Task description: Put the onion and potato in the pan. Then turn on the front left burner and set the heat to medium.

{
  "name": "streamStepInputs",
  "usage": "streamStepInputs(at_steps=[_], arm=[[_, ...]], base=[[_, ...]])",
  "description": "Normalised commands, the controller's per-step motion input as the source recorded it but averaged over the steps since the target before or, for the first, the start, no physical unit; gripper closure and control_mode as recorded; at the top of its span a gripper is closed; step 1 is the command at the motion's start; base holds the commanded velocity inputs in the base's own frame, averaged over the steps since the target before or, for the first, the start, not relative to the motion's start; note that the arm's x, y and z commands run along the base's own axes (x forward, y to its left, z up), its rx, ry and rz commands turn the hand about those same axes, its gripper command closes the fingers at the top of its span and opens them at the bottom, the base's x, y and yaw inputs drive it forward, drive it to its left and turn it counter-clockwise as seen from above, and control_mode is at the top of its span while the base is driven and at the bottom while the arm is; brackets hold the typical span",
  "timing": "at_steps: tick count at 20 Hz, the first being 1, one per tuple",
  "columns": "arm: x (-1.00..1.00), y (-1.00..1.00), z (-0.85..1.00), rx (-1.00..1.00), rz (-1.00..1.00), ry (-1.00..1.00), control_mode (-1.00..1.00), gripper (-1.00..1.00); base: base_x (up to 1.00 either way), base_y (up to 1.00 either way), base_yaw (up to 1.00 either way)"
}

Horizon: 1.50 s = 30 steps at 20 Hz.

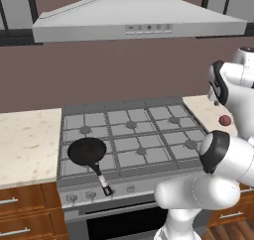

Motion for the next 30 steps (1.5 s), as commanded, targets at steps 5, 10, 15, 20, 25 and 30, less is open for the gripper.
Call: streamStepInputs(at_steps=[5,10,15,20,25,30], arm=[[0.36,-0.13,-0.01,-0.04,-0.03,0.08,-1.00,-1.00],[0.40,-0.39,-0.18,0.00,-0.04,0.06,-1.00,-1.00],[0.33,-0.51,-0.32,0.04,-0.04,0.01,-1.00,-1.00],[0.31,-0.49,-0.28,0.06,-0.01,0.00,-1.00,-1.00],[0.32,-0.20,-0.15,0.02,0.00,0.00,-1.00,-1.00],[0.21,0.00,-0.13,0.00,0.00,0.02,-1.00,-1.00]], base=[[0.00,0.00,0.00],[0.00,0.00,0.00],[0.00,0.00,0.00],[0.00,0.00,0.00],[0.00,0.00,0.00],[0.00,0.00,0.00]])
